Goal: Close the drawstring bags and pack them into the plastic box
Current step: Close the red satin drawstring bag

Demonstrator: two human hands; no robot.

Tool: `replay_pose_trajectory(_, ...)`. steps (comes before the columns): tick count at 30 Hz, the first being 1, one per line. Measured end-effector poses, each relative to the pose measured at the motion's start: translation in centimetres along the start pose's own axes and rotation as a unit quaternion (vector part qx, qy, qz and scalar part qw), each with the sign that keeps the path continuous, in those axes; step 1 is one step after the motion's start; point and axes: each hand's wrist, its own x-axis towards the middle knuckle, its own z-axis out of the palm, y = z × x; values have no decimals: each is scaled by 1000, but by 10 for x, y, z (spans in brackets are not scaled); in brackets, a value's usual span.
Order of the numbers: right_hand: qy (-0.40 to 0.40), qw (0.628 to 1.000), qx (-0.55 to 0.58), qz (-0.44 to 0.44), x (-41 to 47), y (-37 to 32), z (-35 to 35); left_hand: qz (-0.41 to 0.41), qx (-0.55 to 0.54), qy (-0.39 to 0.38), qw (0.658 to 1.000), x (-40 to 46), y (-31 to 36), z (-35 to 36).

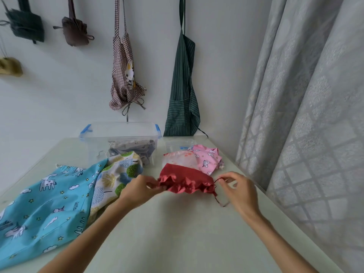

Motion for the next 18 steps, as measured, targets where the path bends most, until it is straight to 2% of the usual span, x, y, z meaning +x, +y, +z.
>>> replay_pose_trajectory(3, -100, 992, -72, -3, -11, 18, -22, 30, 76, -139, 987, -26, -6, -3)
replay_pose_trajectory(5, -183, 978, -92, 37, -26, 33, -27, 10, 125, -174, 977, -40, -13, -4)
replay_pose_trajectory(8, -261, 963, -39, 58, -43, 45, -29, -21, 94, -158, 983, -55, -20, -6)
replay_pose_trajectory(11, -286, 957, 0, 52, -45, 46, -33, -27, 32, -137, 990, -65, -25, -10)
replay_pose_trajectory(18, -318, 945, 57, 47, -49, 24, -28, -49, 75, -62, 994, -67, -9, 14)
